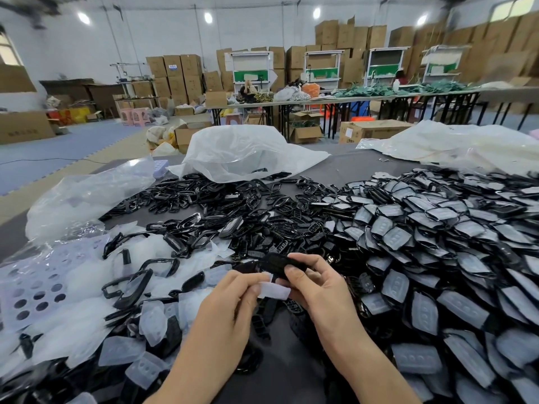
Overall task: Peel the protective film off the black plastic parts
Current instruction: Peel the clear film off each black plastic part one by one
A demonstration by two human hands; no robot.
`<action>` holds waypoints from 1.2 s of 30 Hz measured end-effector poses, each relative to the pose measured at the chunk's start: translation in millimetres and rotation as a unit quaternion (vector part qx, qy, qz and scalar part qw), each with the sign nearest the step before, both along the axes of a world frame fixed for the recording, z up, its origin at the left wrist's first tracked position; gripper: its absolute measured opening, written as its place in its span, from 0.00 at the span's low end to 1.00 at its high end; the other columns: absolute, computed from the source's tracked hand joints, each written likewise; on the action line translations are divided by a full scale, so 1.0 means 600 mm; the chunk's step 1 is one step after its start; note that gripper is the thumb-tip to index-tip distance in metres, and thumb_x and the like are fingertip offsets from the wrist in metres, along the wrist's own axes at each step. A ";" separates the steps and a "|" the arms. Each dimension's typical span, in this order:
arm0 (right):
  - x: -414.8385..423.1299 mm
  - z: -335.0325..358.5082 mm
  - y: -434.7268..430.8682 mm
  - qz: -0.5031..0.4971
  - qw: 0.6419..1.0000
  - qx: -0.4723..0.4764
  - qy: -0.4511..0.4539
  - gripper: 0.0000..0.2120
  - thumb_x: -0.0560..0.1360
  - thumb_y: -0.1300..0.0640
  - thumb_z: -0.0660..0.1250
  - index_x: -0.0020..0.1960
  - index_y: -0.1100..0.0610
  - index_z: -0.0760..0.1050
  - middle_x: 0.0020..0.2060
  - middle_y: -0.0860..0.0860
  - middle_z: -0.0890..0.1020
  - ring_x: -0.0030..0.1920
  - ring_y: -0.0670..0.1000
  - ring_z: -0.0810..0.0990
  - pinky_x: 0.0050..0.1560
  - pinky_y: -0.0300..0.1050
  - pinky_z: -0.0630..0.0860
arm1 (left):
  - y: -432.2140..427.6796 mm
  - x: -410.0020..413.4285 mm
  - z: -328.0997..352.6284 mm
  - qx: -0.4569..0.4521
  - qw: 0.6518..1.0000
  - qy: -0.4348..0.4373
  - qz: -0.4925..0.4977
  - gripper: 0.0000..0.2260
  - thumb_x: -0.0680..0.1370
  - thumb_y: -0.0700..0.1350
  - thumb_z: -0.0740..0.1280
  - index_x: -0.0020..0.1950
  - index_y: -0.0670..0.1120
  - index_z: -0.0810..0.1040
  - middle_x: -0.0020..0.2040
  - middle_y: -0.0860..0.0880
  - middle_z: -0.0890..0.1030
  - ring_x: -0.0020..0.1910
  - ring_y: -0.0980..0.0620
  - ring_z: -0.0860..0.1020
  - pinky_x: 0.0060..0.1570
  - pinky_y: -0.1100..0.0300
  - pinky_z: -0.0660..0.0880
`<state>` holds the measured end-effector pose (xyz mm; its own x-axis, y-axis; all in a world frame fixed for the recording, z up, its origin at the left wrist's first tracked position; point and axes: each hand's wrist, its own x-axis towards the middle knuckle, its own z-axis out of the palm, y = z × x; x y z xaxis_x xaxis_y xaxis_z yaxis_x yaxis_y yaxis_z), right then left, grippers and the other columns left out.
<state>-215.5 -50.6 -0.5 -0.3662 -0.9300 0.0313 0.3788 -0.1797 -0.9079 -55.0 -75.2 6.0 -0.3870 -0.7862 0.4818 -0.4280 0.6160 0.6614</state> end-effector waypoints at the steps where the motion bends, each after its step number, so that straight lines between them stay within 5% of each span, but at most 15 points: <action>1: 0.002 0.000 0.001 0.014 1.000 0.003 0.009 0.09 0.78 0.66 0.69 0.49 0.53 0.83 0.43 0.57 0.87 0.44 0.53 0.87 0.44 0.39 0.81 | 0.000 0.000 -0.002 -0.027 0.999 -0.023 0.007 0.09 0.81 0.46 0.62 0.54 0.59 0.80 0.46 0.63 0.76 0.44 0.64 0.77 0.43 0.76 0.68; 11: 0.013 0.000 0.008 0.071 0.997 0.005 0.014 0.07 0.77 0.66 0.70 0.50 0.55 0.82 0.40 0.54 0.86 0.43 0.51 0.86 0.43 0.40 0.82 | -0.004 -0.004 0.001 0.085 0.984 0.138 0.069 0.10 0.77 0.44 0.71 0.44 0.61 0.78 0.45 0.59 0.80 0.42 0.58 0.80 0.40 0.66 0.75; 19: 0.025 -0.003 0.009 0.125 0.992 -0.015 0.003 0.09 0.77 0.66 0.70 0.56 0.60 0.79 0.44 0.60 0.86 0.45 0.56 0.87 0.46 0.40 0.82 | -0.003 -0.008 0.002 0.168 0.953 0.240 0.081 0.04 0.79 0.42 0.68 0.46 0.50 0.77 0.36 0.49 0.84 0.33 0.54 0.82 0.33 0.68 0.75; 26: 0.031 0.002 0.006 0.141 0.990 -0.024 -0.013 0.21 0.69 0.46 0.74 0.56 0.59 0.81 0.46 0.61 0.86 0.46 0.56 0.87 0.48 0.41 0.82 | -0.005 -0.008 0.002 0.209 0.936 0.279 0.055 0.11 0.80 0.42 0.67 0.57 0.57 0.73 0.44 0.52 0.83 0.38 0.55 0.83 0.37 0.67 0.76; 32: 0.026 -0.001 0.007 0.080 0.996 -0.024 0.033 0.07 0.77 0.64 0.70 0.54 0.62 0.78 0.35 0.54 0.85 0.34 0.48 0.83 0.39 0.37 0.80 | -0.002 -0.013 -0.003 0.223 0.933 0.281 -0.007 0.05 0.82 0.40 0.63 0.54 0.47 0.77 0.40 0.48 0.85 0.39 0.50 0.84 0.43 0.61 0.81; 36: 0.023 -0.001 0.009 0.088 0.995 -0.027 0.036 0.07 0.76 0.63 0.71 0.54 0.61 0.79 0.36 0.55 0.85 0.36 0.49 0.83 0.40 0.38 0.80 | -0.002 -0.007 0.001 0.182 0.954 0.237 -0.002 0.10 0.81 0.41 0.65 0.50 0.57 0.78 0.43 0.49 0.84 0.40 0.52 0.83 0.42 0.65 0.79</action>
